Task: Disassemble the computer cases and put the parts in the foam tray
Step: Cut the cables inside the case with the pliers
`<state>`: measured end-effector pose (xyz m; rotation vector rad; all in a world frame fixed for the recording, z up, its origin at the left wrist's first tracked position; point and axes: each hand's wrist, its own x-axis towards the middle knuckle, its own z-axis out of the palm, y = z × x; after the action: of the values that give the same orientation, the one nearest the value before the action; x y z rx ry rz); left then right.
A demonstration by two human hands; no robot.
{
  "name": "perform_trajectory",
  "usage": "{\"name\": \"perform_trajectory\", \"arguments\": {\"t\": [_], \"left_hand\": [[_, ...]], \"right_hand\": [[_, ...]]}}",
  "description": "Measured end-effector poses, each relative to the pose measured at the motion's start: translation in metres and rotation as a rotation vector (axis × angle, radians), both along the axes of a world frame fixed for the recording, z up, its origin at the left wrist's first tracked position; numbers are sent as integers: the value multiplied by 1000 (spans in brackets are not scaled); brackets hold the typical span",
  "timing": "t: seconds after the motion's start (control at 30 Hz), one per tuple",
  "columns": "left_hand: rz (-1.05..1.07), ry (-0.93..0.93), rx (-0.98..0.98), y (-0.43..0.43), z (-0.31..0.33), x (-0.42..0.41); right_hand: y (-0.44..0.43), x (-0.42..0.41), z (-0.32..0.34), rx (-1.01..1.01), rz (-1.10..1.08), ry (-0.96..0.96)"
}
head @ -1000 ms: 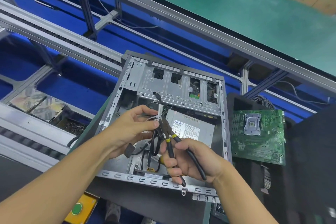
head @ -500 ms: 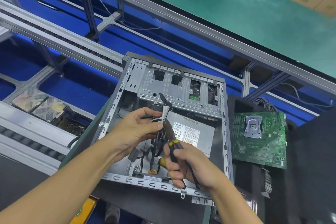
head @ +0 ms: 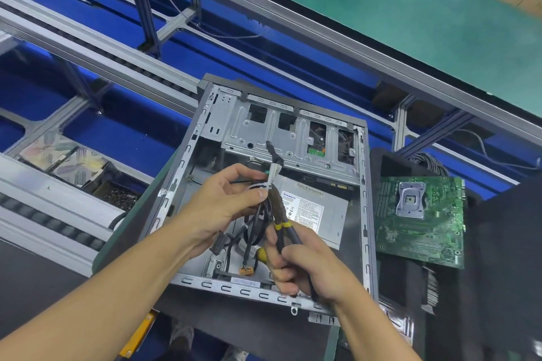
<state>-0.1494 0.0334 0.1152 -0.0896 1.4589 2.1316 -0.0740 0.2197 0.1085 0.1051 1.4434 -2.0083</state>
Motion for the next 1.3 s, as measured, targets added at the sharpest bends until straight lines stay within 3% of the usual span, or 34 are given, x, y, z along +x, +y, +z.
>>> {"name": "perform_trajectory", "arguments": {"t": [0.1,0.2,0.37,0.63,0.73,0.8,0.9,1.0,1.17,1.3], "left_hand": [[14,43,-23,3,-2,-1],[40,13,-33,1,-1,0],[0,-82,152,-9,-2,2],[-27,-109,129,-8,-7,5],[-35,-96,94,-8,-8,5],[-44,-77,90,-9,-8,5],[-55,-79,32,-10,-9,6],[-41,-55,-111,-11,-10,7],[-54,71,-332,-15,-8,4],[-82,85,-403,-24,-6,2]], "right_hand": [[-1,0,1,6,2,-1],[-1,1,7,-110,27,8],[3,2,16,-327,17,-70],[3,1,11,-309,72,-94],[2,1,8,-303,-27,-67],[0,1,5,-185,-179,-53],[-6,0,2,147,-344,27],[-18,-4,4,232,-401,29],[-35,-15,15,407,-358,36],[-43,-21,20,688,-225,142]]}}
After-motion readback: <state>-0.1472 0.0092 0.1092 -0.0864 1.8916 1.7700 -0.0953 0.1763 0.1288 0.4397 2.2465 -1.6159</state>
